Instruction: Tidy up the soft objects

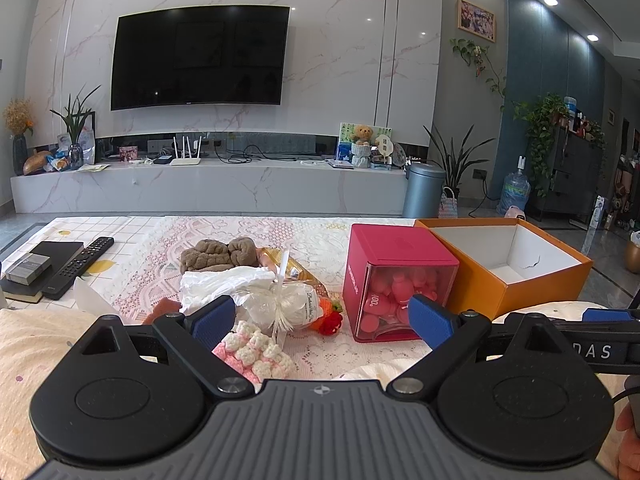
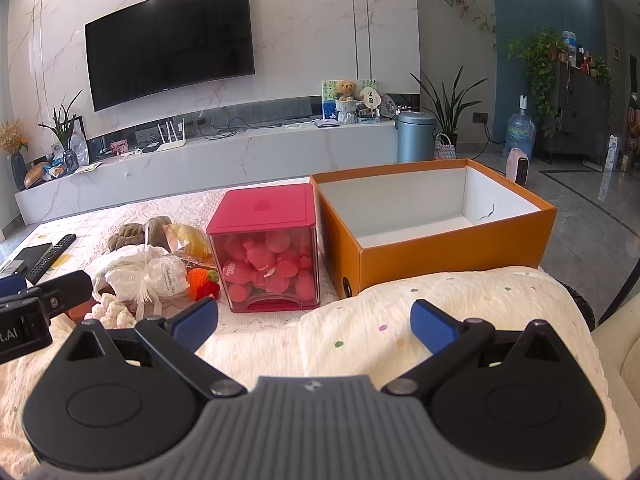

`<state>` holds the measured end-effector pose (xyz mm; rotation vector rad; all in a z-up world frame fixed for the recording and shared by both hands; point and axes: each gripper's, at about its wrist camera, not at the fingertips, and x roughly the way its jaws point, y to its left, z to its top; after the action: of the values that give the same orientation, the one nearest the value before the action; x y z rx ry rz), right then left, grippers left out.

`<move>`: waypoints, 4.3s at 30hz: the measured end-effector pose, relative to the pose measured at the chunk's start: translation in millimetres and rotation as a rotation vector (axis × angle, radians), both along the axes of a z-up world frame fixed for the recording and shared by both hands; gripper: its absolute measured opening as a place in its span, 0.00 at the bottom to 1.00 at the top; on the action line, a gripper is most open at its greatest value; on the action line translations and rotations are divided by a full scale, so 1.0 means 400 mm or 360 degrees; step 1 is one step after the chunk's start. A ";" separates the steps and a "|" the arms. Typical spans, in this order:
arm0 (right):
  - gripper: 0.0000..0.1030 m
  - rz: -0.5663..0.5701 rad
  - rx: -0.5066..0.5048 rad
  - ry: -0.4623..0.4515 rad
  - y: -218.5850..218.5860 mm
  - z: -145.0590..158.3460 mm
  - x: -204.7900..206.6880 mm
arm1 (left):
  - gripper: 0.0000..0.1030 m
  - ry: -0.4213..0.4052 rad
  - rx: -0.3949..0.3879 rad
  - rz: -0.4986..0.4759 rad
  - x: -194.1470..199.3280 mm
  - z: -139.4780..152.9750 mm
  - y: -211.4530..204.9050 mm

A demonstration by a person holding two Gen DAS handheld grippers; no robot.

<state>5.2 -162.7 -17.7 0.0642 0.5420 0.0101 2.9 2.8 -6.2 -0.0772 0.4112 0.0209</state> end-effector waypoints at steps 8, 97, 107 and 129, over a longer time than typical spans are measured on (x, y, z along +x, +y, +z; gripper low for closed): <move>0.98 -0.0001 0.0000 0.0001 -0.001 -0.001 0.000 | 1.00 0.0002 -0.0001 0.0001 0.001 0.000 0.000; 0.71 0.0586 0.0307 0.0365 0.303 -0.149 0.347 | 0.19 0.0337 0.0045 0.0257 0.186 -0.060 0.268; 0.70 0.0601 0.0201 0.0404 0.402 -0.169 0.411 | 0.50 0.0541 -0.0084 0.0295 0.224 -0.126 0.319; 0.19 0.0573 0.0297 0.0451 0.390 -0.186 0.399 | 0.59 0.0651 -0.0158 0.0264 0.245 -0.161 0.317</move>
<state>164.8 -6.7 -92.3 0.1507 0.8296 0.4080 101.0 129.8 -70.6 -0.2065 0.8139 0.1819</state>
